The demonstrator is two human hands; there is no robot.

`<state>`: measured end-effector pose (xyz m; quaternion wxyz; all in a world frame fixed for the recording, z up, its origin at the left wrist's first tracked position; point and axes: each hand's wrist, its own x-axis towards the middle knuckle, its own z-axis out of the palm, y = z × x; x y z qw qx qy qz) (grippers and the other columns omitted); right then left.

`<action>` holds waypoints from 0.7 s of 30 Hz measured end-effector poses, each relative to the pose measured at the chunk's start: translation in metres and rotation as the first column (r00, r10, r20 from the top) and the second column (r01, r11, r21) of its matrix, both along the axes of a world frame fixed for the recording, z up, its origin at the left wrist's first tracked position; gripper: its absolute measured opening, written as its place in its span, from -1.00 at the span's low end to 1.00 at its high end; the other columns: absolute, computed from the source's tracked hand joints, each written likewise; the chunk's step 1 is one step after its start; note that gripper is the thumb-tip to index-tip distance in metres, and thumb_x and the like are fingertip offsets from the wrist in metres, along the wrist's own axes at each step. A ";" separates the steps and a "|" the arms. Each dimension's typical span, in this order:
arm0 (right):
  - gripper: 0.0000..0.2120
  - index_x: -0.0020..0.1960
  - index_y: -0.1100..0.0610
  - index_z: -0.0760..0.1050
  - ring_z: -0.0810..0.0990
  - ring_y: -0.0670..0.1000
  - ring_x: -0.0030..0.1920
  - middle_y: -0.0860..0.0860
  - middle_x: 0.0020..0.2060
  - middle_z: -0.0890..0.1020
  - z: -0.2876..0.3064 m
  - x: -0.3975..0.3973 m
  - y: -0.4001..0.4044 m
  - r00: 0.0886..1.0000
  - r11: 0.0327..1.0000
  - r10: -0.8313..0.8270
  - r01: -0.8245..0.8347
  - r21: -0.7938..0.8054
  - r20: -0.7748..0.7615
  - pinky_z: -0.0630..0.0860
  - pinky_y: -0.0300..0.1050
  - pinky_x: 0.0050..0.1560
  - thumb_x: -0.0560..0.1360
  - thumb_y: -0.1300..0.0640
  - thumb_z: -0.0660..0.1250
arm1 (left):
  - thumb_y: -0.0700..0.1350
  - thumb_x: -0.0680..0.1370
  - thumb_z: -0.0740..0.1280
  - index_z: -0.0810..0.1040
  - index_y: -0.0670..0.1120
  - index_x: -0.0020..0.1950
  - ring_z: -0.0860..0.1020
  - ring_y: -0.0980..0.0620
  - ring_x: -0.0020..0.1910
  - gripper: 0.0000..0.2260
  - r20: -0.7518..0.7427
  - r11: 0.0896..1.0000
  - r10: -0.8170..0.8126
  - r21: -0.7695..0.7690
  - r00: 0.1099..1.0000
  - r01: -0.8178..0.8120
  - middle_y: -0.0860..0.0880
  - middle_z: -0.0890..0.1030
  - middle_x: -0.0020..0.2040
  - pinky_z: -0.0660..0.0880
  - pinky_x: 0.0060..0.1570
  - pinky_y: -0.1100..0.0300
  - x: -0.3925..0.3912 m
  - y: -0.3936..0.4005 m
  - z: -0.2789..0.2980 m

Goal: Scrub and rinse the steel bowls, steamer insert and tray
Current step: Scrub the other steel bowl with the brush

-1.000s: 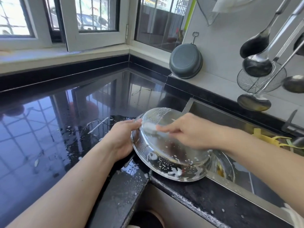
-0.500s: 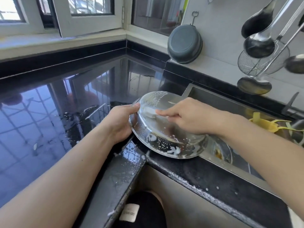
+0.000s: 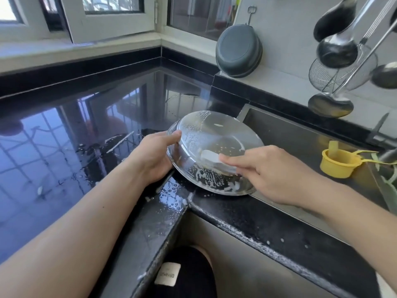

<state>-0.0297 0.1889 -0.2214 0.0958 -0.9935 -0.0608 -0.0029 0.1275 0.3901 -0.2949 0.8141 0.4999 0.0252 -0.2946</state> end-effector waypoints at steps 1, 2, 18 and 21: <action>-0.61 0.39 -0.48 0.31 0.57 0.03 -0.10 -0.14 -0.16 0.58 0.002 0.003 -0.001 0.999 0.999 -0.037 0.037 -0.005 -0.015 0.54 0.03 -0.03 0.62 -0.14 0.03 | -0.20 0.70 0.27 0.58 -0.30 0.32 0.54 -0.24 0.39 -0.74 0.004 1.000 -0.006 0.003 1.000 0.006 -0.27 0.65 0.27 0.38 0.50 -0.13 0.000 -0.001 0.000; -0.62 0.38 -0.48 0.32 0.57 0.03 -0.10 -0.17 -0.19 0.54 0.005 0.005 -0.003 0.997 0.997 -0.072 0.071 -0.018 -0.032 0.54 0.01 -0.01 0.63 -0.14 0.04 | -0.20 0.69 0.28 0.57 -0.32 0.32 0.48 -0.26 0.45 -0.73 0.010 1.000 -0.010 0.008 1.000 0.010 -0.28 0.65 0.27 0.35 0.52 -0.14 -0.001 -0.001 0.001; -0.65 0.32 -0.45 0.44 0.37 -0.08 -0.45 -0.08 -0.42 0.55 0.002 -0.040 -0.015 0.958 0.959 -0.271 0.277 0.055 -0.098 0.36 -0.20 -0.34 0.67 -0.03 0.20 | -0.27 0.63 0.33 0.55 -0.33 0.31 0.59 -0.30 0.31 -0.73 0.098 0.995 -0.072 0.070 0.993 0.066 -0.34 0.64 0.25 0.47 0.39 -0.26 -0.010 0.000 0.011; -0.62 0.36 -0.47 0.37 0.55 0.07 -0.19 -0.03 -0.15 0.64 0.005 -0.040 -0.034 0.899 0.902 -0.432 0.428 -0.061 -0.077 0.50 -0.02 -0.15 0.67 -0.05 0.15 | -0.28 0.63 0.35 0.53 -0.33 0.34 0.66 -0.25 0.14 -0.71 0.153 0.995 -0.058 0.087 0.986 0.045 -0.34 0.65 0.23 0.55 0.29 -0.27 -0.016 -0.004 0.015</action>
